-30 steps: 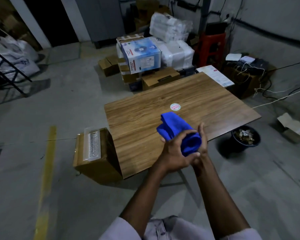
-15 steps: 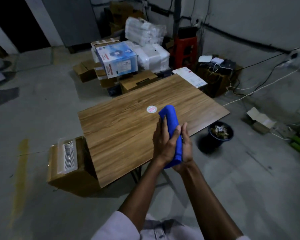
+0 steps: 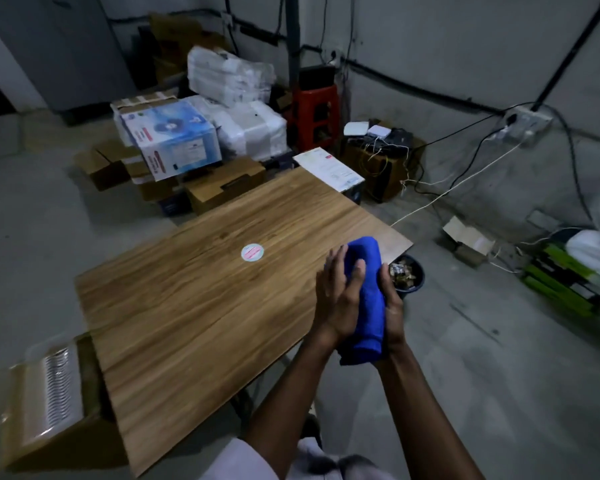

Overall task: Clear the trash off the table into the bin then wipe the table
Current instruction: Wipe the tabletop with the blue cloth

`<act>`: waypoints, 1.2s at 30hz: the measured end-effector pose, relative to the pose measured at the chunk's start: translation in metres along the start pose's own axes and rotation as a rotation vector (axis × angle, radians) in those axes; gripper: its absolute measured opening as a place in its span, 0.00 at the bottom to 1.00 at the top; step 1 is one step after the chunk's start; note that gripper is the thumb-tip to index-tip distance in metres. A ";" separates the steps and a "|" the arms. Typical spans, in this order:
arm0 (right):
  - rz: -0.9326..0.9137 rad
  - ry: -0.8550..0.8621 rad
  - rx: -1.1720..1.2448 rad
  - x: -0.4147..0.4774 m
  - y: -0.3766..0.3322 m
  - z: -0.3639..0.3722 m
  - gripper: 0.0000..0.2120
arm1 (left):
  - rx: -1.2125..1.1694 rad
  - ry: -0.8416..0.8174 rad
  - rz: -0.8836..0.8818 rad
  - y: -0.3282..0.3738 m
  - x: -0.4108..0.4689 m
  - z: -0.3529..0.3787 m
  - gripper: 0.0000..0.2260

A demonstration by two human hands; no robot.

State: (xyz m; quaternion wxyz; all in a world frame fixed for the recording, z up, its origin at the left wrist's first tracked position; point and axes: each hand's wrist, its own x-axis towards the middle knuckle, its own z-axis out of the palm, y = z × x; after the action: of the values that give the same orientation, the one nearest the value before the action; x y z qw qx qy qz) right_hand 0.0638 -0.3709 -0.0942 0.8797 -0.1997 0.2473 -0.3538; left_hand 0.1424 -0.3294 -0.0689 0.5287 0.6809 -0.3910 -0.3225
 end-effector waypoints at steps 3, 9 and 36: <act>0.005 -0.022 0.007 0.035 -0.014 -0.005 0.31 | 0.074 0.010 0.028 -0.007 0.049 0.008 0.29; -0.077 0.043 -0.015 0.118 -0.052 -0.005 0.46 | 0.157 -0.161 -0.033 -0.028 0.133 0.047 0.33; 0.120 0.349 -0.653 0.334 -0.236 -0.198 0.33 | 0.441 0.303 -0.477 -0.171 0.284 0.182 0.36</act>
State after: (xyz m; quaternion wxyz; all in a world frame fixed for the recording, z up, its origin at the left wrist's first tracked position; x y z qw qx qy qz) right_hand 0.0358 -0.8052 -0.2262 0.7336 -0.3914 0.5044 -0.2328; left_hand 0.1576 -0.6395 -0.2852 0.3308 0.8908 -0.1985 -0.2400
